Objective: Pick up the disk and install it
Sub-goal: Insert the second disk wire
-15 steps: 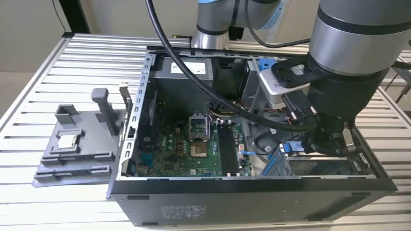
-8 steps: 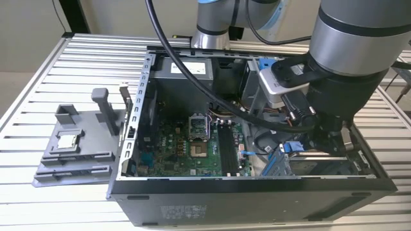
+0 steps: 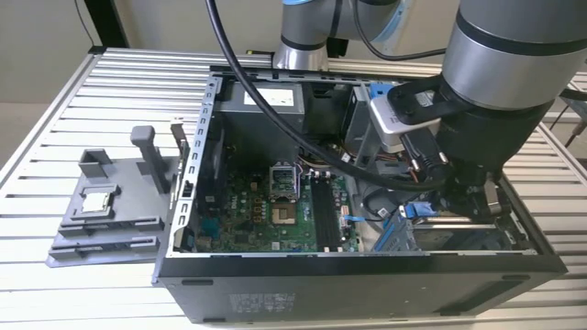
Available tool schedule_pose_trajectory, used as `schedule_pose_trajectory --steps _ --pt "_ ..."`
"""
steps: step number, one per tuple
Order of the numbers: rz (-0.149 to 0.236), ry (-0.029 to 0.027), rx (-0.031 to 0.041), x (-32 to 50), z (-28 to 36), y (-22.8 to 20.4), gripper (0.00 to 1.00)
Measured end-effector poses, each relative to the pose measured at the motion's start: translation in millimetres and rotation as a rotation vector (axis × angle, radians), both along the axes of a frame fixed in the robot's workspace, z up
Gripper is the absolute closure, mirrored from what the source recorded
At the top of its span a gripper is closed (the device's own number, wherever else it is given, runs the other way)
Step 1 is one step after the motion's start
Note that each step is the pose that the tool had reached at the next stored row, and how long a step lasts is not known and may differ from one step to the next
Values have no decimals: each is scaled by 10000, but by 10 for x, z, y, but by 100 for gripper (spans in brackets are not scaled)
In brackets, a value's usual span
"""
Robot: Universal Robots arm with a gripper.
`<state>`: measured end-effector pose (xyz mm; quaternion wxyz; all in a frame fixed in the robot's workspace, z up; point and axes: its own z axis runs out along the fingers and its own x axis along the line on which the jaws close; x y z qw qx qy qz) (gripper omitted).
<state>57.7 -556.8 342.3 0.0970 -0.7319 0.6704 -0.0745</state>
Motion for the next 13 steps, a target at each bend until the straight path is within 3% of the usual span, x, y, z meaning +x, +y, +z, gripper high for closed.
schedule_pose_trajectory --steps 4,6,11,12,13 --pt "-91 17 77 12 -1 0 100" --pt "-94 119 81 55 -2 0 100" --pt "-101 134 74 57 -1 0 100" --pt "-99 277 72 60 0 0 100" --pt "-100 468 72 61 0 0 100"
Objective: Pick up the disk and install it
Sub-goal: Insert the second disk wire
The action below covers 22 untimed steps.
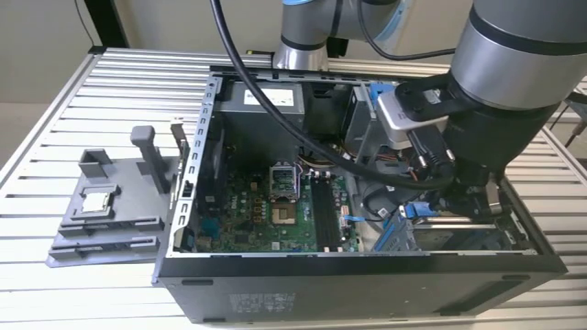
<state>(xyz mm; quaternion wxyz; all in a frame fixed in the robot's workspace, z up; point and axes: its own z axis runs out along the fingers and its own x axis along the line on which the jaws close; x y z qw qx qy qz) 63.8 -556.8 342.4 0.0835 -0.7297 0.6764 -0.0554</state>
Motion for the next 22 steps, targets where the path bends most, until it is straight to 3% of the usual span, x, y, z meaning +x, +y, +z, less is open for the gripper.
schedule_pose_trajectory --steps 2,3,10,12,13,18,22 --pt "-1 359 2 2 -1 0 100" --pt "-1 442 1 3 0 0 100" --pt "1 481 104 141 -1 -1 100" --pt "1 620 125 169 -1 0 100" --pt "1 660 143 187 -1 0 100" --pt "-26 677 295 251 -1 -1 100" --pt "-258 732 304 251 -4 -9 100"
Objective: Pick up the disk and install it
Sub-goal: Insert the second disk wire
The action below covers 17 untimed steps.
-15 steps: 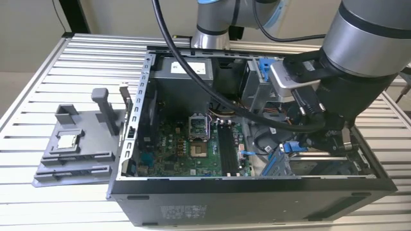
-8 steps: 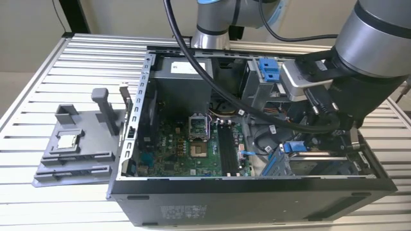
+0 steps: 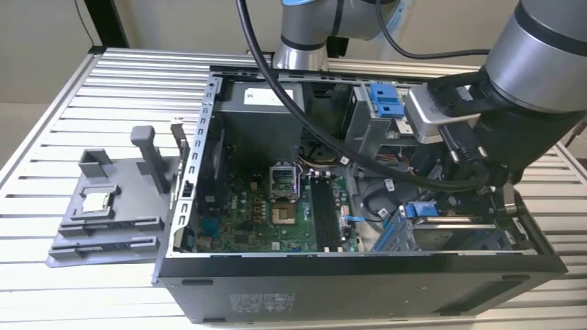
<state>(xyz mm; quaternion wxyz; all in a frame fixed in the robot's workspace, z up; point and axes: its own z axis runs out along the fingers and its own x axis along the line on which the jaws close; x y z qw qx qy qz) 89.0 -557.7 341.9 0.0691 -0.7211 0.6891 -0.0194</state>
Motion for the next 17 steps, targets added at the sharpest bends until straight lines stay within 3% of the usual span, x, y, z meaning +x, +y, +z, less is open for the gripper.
schedule_pose_trajectory --steps 3,8,17 --pt "-184 51 0 0 -2 -12 100" --pt "-202 56 -1 1 -1 -17 100" --pt "-226 89 -3 80 -17 -19 100"
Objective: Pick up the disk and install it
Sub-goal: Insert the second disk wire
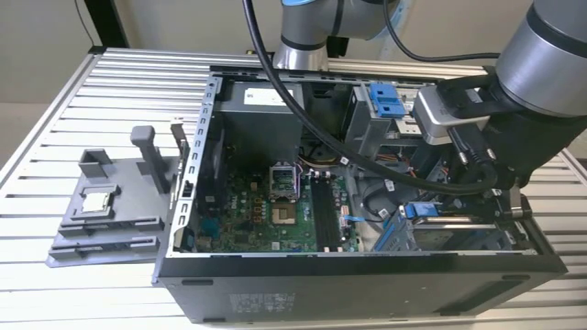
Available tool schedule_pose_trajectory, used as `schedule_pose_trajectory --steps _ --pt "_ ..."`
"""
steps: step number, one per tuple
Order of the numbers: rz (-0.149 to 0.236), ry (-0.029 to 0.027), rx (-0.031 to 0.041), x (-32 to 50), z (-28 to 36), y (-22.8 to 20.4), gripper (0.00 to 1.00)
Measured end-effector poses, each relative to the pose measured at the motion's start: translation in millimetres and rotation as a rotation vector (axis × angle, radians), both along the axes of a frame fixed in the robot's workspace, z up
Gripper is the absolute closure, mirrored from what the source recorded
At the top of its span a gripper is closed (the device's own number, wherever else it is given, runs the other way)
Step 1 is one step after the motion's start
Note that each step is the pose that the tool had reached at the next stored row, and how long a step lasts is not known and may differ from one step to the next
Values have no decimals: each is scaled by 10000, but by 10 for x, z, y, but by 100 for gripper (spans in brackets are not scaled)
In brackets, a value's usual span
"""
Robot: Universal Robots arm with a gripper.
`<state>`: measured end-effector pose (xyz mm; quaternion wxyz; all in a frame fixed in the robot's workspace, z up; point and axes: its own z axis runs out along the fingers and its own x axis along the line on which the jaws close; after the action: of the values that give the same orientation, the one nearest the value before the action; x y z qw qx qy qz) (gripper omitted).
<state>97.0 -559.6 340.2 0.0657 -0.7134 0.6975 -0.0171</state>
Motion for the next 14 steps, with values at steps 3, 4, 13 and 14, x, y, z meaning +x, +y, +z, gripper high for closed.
schedule_pose_trajectory --steps 3,4,13,14 --pt "0 0 2 1 -2 0 100" --pt "0 0 2 1 -2 0 100" --pt "-15 0 1 6 -13 9 100" --pt "-20 0 1 8 -15 10 100"
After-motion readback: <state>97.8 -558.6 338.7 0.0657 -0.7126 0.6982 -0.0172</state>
